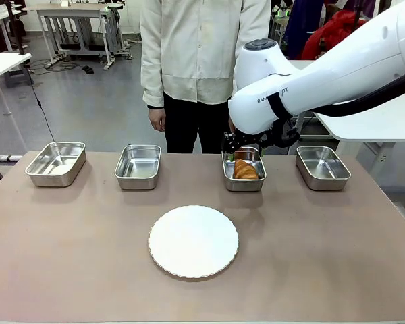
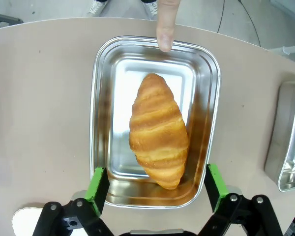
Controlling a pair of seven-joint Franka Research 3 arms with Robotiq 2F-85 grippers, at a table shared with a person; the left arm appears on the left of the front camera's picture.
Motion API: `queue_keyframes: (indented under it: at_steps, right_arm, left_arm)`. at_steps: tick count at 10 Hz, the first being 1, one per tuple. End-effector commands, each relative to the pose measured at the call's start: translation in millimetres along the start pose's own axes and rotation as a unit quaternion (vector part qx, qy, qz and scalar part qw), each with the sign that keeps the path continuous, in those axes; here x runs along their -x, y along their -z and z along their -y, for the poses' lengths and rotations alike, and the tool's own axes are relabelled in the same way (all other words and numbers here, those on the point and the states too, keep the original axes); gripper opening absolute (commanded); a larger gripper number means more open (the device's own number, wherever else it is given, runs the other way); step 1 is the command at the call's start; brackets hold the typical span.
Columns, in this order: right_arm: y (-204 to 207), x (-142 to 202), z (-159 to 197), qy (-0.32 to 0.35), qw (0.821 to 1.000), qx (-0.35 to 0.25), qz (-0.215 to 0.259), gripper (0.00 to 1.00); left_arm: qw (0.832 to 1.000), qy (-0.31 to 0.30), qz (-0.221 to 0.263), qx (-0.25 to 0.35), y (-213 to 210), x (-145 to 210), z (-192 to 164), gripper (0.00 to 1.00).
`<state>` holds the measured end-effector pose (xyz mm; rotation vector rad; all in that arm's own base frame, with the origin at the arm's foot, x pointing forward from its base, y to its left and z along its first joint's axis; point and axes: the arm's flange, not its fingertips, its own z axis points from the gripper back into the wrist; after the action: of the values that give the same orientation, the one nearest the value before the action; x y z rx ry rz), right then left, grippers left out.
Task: Place the bread in the container.
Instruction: Place the Butter Roll into the Airtight Container indicated by the human.
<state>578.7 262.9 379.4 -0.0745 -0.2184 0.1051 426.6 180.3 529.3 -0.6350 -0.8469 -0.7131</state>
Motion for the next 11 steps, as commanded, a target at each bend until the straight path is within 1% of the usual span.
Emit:
queue_keyframes:
  at_steps: [1,7,8,9,11]
  right_arm:
    - [-2,-1,1,0.001,1.0,0.0,0.002,1.0]
    - [0,0,0,0.0,1.0,0.0,0.0,1.0]
    - [-23,22,2,0.0,0.999,0.004,0.04,1.0]
    - [-47,54,5,-0.007,0.997,-0.001,0.082,1.0]
    - [-79,108,10,-0.027,0.99,-0.002,0.139,1.0]
  left_arm:
    - [1.0,0.005,0.005,0.003,0,0,2,1.0]
    - [1.0,0.005,0.005,0.003,0,0,2,1.0]
    - [1.0,0.005,0.005,0.003,0,0,2,1.0]
    - [1.0,0.005,0.005,0.003,0,0,2,1.0]
    - [1.0,0.005,0.005,0.003,0,0,2,1.0]
